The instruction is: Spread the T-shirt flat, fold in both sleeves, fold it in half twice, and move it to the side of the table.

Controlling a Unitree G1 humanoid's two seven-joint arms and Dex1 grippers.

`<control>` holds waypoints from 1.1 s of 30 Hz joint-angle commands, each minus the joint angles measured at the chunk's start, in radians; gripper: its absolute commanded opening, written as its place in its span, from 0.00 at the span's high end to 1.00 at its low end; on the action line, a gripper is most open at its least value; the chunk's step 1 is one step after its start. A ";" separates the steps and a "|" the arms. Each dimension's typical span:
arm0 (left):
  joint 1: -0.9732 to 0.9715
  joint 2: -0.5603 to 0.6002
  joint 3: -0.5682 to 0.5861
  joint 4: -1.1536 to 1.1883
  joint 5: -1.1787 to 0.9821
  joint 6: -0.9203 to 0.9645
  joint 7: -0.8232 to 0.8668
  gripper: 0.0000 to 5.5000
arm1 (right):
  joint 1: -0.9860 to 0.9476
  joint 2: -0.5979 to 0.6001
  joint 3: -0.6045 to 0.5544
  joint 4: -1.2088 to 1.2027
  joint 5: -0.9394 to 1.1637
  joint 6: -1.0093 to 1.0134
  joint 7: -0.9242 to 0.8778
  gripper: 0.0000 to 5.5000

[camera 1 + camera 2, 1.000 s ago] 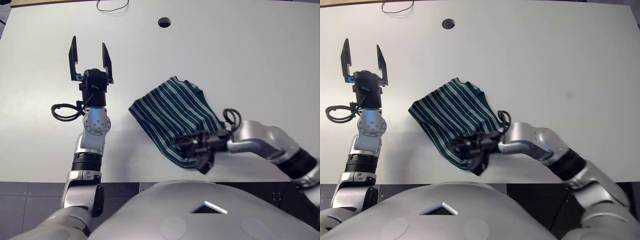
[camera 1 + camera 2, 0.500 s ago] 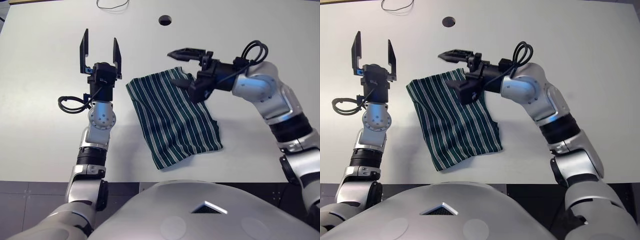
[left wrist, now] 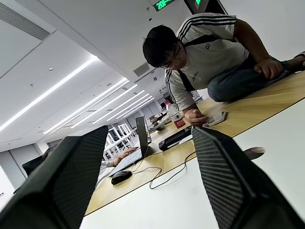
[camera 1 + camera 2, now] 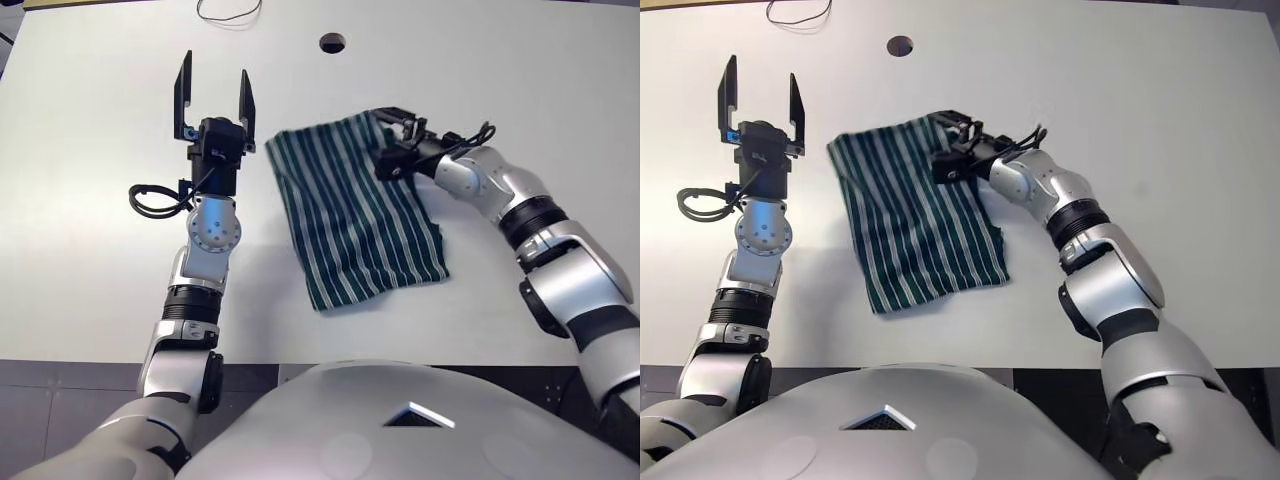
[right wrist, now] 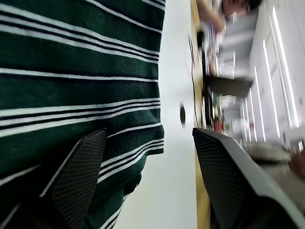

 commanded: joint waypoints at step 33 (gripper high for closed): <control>-0.492 0.318 -0.676 0.455 0.693 -0.487 -0.415 0.41 | 1.029 -0.653 -0.359 -1.172 0.040 -0.002 0.391 0.39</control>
